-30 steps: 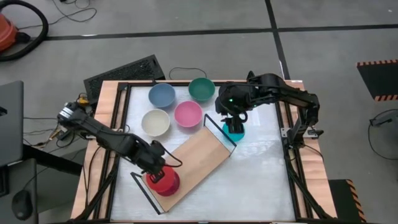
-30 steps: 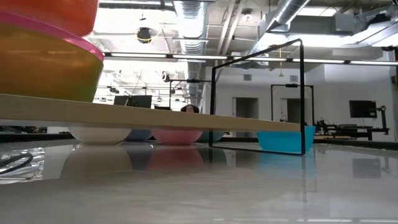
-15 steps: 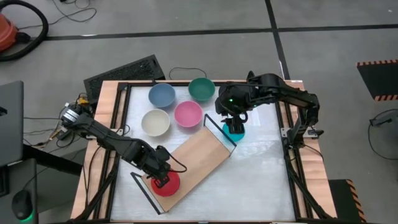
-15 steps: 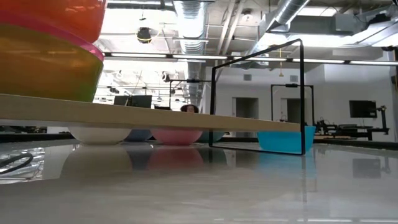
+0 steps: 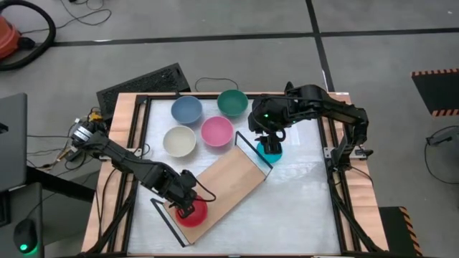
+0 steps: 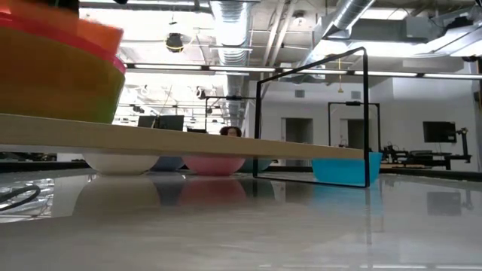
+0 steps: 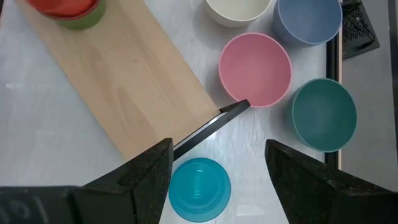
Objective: Place and stack bowls onto a shelf
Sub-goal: Stack the transparent orange bowl on the top transparent pink bowl on the shelf, then stack the transparent blue bowl on the top transparent orange bowl
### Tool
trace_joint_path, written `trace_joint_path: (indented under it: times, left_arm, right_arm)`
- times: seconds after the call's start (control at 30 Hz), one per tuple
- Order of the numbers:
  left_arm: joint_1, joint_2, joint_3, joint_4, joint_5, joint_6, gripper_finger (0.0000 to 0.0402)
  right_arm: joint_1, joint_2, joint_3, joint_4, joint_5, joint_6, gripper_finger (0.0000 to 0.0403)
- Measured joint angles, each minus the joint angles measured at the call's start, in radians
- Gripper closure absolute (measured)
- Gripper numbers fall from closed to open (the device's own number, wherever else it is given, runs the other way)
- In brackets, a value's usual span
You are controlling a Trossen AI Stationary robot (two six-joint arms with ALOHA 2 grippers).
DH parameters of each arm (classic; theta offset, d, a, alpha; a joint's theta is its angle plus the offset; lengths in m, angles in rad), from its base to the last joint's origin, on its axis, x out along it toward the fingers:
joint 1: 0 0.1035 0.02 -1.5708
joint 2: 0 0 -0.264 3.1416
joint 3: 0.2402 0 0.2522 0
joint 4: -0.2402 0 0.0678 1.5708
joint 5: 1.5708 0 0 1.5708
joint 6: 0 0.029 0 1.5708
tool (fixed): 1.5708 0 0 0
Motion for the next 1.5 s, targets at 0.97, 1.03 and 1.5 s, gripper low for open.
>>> trace_joint_path:
  times: [0.97,1.03,1.5]
  left_arm:
    - [0.091,-0.262,0.0,-0.14,-0.225,0.039,0.0207]
    - [0.091,-0.296,0.0,-0.135,-0.284,0.023,0.0207]
    - [0.09,-0.35,0.0,-0.134,-0.49,0.013,0.0207]
  right_arm:
    - [-0.243,-0.005,-0.261,0.0,0.012,0.052,0.0122]
    - [-0.285,-0.027,-0.394,0.012,-0.036,0.063,0.0122]
    - [-0.4,-0.373,-1.373,0.719,-0.101,0.258,0.0122]
